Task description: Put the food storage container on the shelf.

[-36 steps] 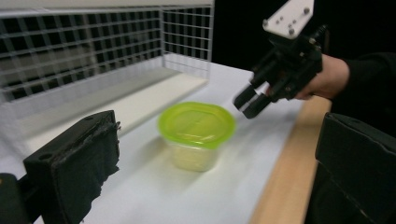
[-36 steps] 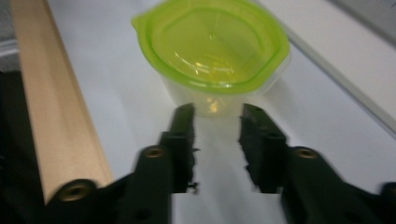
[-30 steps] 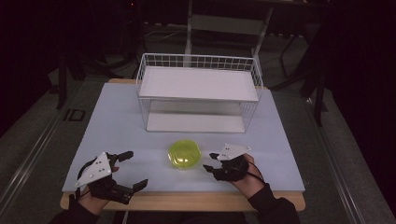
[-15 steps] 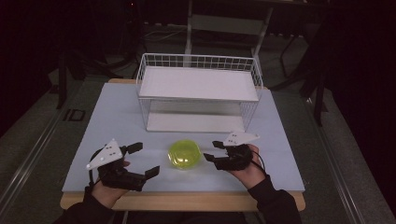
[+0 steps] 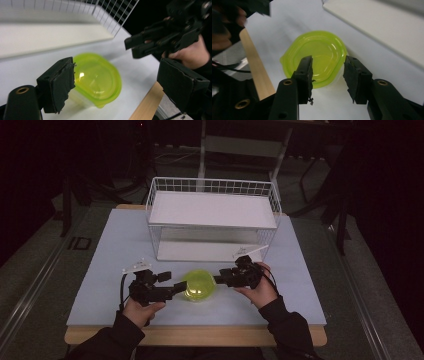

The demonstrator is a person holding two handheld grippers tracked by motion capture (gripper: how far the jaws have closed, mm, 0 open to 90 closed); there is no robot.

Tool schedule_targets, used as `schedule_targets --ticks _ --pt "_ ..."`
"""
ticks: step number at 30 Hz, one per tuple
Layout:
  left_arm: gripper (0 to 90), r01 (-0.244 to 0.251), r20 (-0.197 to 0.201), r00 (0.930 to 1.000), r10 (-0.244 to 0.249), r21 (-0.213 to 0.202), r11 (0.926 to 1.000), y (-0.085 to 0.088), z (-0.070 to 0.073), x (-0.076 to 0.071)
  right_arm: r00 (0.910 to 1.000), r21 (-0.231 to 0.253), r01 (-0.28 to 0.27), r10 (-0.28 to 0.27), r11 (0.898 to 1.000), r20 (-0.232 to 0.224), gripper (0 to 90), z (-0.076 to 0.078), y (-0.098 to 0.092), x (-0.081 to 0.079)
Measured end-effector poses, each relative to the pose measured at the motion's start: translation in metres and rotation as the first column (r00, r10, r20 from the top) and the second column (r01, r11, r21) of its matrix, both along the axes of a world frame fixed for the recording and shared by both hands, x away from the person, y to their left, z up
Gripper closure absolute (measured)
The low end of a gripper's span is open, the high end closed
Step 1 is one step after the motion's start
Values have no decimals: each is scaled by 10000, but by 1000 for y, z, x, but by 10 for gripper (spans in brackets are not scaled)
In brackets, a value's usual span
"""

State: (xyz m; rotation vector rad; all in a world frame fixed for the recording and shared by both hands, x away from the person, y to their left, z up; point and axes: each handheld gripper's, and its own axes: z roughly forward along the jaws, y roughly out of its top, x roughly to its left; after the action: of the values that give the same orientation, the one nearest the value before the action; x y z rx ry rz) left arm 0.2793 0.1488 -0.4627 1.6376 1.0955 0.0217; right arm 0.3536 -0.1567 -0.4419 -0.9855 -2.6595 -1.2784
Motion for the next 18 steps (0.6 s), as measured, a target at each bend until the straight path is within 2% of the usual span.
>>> schedule_targets --ticks 3,5,6,7,8,9,12,13,16,17,18 --pt "157 -172 -607 9980 170 -34 9998 -4 -12 5 9987 -25 165 -166 9999 -476 572 -7 1 7" --pt "199 -148 -710 9974 140 -110 9998 -5 -16 7 9982 -50 210 -213 9998 -563 567 -9 1 9" --pt "199 -332 -888 9955 322 -97 9994 -5 -21 9 9978 -138 286 -294 9995 -587 569 -11 2 11" --pt "207 -383 -1018 9941 364 -166 9991 -5 -24 10 9940 -1 375 -374 9993 -1025 569 -15 2 15" --pt "213 -445 -1156 9924 421 -188 9988 -5 -27 11 9942 -72 438 -443 9990 -978 571 -17 3 17" --pt "215 -588 -1286 9902 552 -248 9980 -4 -29 12 9928 -49 417 -420 9991 -1125 574 -18 3 19" --pt "249 -582 -1358 9893 537 -294 9979 -4 -31 13 9907 -17 455 -454 9990 -1279 574 -20 4 22" --pt "254 -658 -1889 9806 521 -667 9956 -2 -40 15 9855 20 465 -455 9989 -1637 580 -23 7 27" --pt "298 -773 -2212 9737 548 -946 9925 -2 -45 16 9798 -65 427 -432 9991 -1952 585 -28 12 32" --pt "319 -773 -2212 9737 548 -946 9925 -2 -45 16 9763 -35 397 -395 9992 -2127 585 -30 13 35" --pt "321 -764 -2356 9705 508 -1010 9919 -2 -48 16 9725 -66 409 -413 9991 -2290 585 -32 15 36"
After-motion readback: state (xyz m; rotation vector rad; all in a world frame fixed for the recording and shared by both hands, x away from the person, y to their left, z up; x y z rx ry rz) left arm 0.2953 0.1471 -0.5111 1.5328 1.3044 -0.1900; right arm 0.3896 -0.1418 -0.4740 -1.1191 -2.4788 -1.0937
